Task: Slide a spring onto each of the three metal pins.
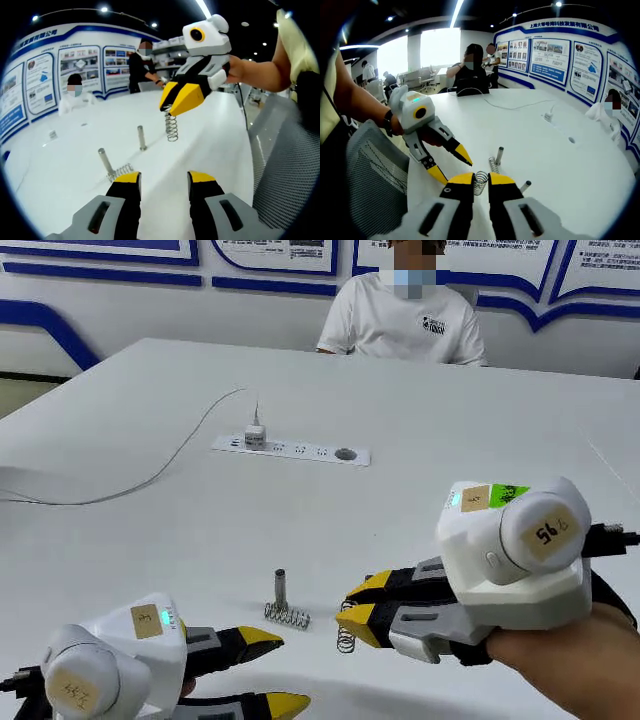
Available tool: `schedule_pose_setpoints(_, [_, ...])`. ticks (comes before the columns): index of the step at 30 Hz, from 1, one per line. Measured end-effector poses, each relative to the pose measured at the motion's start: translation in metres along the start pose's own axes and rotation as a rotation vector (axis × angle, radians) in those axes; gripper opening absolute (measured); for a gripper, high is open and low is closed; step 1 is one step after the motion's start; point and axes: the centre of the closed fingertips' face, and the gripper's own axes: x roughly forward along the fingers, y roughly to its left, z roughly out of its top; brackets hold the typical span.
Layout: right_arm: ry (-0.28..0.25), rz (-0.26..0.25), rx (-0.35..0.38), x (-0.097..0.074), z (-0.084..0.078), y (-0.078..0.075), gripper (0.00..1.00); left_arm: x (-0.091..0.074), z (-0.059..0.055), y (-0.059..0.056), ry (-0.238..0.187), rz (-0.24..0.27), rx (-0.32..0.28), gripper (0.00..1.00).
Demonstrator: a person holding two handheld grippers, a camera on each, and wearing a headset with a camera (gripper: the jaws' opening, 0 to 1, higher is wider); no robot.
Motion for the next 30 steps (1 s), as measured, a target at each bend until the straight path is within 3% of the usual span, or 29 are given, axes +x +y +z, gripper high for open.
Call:
schedule_pose_setpoints(12, [-0.01, -0.031, 0.001, -0.004, 0.003, -0.013, 0.12, -0.009, -0.005, 0.013, -0.009, 0.054, -0.039, 0.44])
schedule_pose_setpoints(30, [-0.043, -0.151, -0.042, -0.015, 0.018, -0.057, 0.12, -0.014, -0.009, 0.02, -0.014, 0.085, -0.069, 0.47])
